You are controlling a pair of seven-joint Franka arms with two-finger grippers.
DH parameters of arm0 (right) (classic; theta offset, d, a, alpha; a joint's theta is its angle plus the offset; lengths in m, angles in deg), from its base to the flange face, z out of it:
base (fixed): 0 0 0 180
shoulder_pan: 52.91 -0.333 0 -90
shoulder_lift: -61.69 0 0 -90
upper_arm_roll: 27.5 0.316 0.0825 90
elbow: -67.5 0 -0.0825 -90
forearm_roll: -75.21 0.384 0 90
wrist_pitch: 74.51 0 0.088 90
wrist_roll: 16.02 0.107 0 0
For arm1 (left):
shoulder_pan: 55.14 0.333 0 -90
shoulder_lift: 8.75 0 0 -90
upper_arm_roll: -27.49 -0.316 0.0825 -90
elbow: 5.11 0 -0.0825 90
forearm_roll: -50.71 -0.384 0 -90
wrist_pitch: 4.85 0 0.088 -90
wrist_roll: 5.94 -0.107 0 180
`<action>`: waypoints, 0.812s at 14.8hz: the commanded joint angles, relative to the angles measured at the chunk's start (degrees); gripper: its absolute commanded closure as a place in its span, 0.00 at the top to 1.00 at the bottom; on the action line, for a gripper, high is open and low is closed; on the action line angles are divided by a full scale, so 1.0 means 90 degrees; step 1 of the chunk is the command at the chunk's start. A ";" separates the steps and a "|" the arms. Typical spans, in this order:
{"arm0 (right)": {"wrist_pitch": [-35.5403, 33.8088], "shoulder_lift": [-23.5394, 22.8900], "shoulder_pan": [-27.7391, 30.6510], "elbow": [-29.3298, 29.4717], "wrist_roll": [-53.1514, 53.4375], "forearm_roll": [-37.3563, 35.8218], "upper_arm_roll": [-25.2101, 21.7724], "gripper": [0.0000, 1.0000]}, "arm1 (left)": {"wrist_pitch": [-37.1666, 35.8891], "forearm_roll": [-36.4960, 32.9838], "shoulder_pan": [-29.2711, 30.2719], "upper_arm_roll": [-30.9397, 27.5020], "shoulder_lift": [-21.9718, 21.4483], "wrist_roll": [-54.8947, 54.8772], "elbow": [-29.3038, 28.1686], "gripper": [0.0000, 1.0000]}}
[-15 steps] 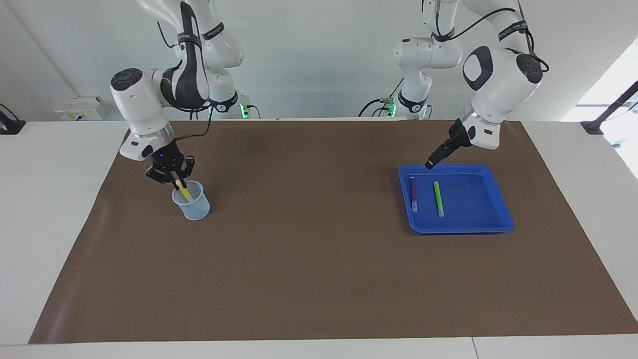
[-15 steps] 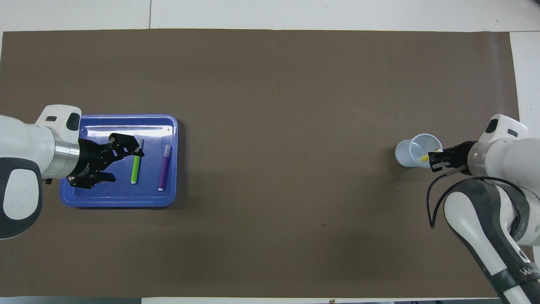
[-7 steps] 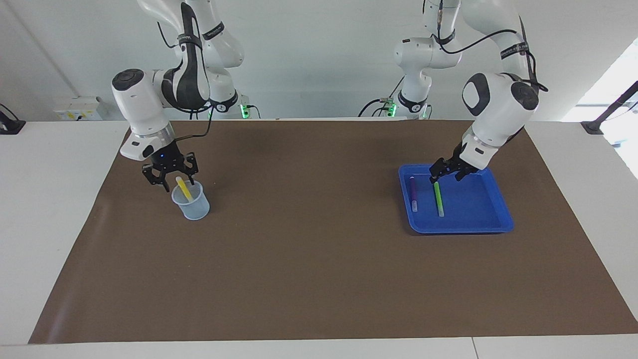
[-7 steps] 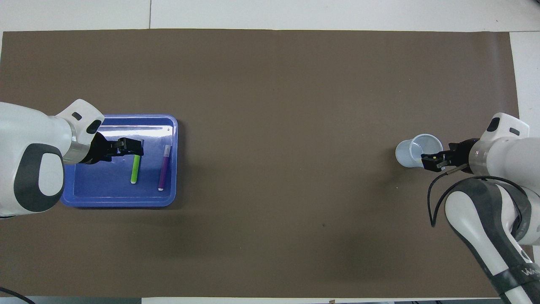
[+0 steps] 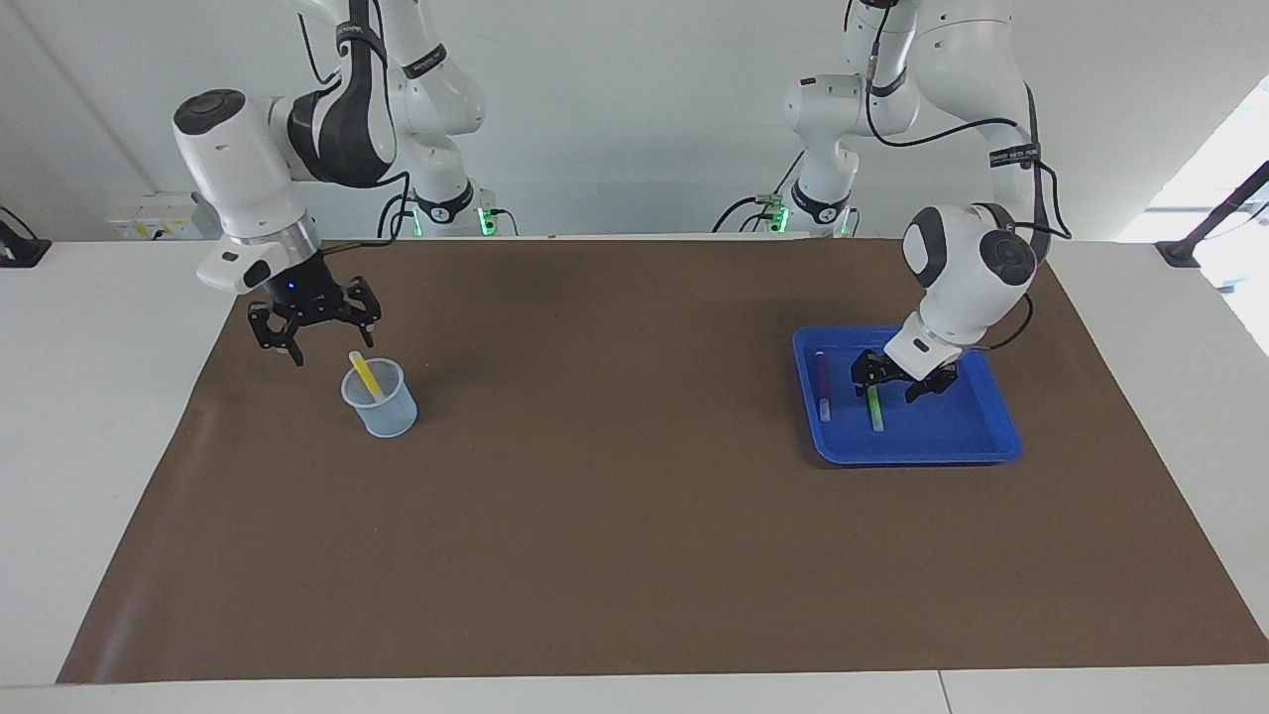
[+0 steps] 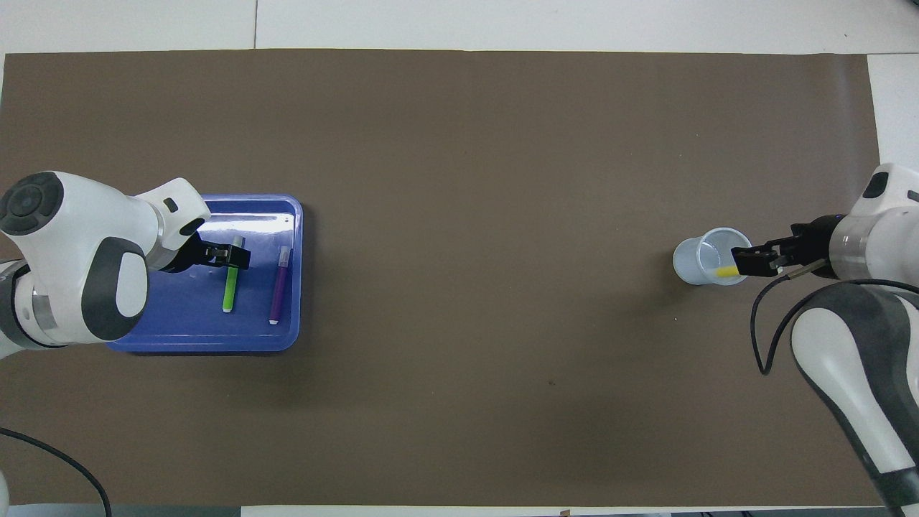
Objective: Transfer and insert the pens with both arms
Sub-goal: 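Grasp the green pen with the left gripper while the right gripper withdraws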
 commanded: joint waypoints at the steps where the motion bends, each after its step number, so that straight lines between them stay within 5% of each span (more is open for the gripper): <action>1: -0.0677 -0.0069 0.0117 0.0595 0.0875 -0.0115 0.0065 1.00 | 0.0104 -0.0157 0.0028 0.0022 0.0140 -0.0096 0.0067 0.73; 7: -0.2698 -0.0704 0.0000 0.2615 0.2469 -0.0477 0.0143 1.00 | 0.0104 -0.0157 0.0038 0.0022 0.0160 -0.0086 -0.0060 0.59; 12: -0.3451 -0.0958 -0.0342 0.3340 0.3095 -0.0643 0.0172 1.00 | 0.0114 -0.0157 0.0038 0.0022 0.0140 -0.0076 -0.0138 0.34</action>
